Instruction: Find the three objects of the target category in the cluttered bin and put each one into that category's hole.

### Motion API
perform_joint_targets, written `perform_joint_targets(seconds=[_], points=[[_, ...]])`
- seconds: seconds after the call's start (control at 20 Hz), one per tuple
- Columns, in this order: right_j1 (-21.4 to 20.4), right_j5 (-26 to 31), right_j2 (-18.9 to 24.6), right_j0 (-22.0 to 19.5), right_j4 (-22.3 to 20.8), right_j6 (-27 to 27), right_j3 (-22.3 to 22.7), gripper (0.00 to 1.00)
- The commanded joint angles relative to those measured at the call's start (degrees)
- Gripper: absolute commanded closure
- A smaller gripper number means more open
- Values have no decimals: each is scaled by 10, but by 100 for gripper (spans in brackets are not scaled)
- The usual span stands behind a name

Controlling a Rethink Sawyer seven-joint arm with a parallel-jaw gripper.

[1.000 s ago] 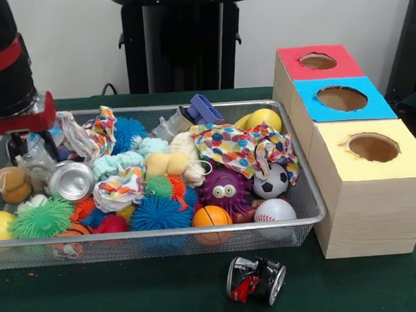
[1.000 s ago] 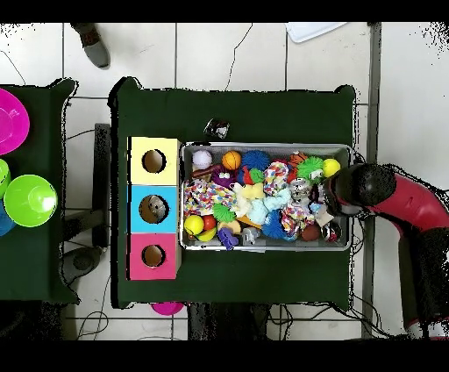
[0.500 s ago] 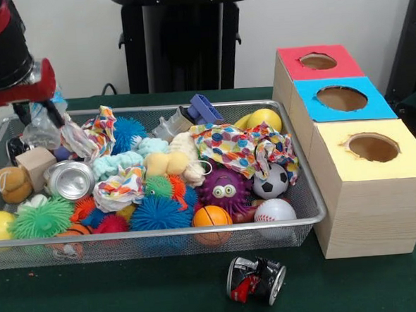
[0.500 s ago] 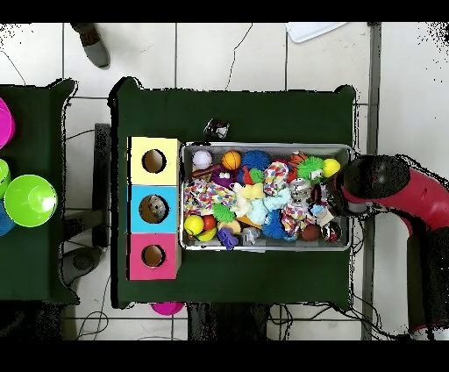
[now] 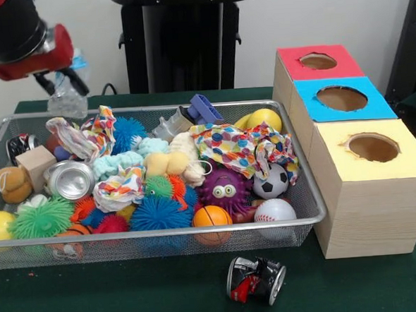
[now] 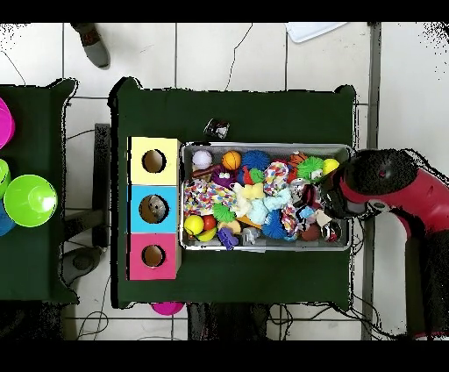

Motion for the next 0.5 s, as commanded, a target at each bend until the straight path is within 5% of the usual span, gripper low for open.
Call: perform_joint_targets(seconds=[0.05,0.5], points=[[-34,51,-26,33,65,160,111,100],[-64,-12,-55,72,143,178,201,100]])
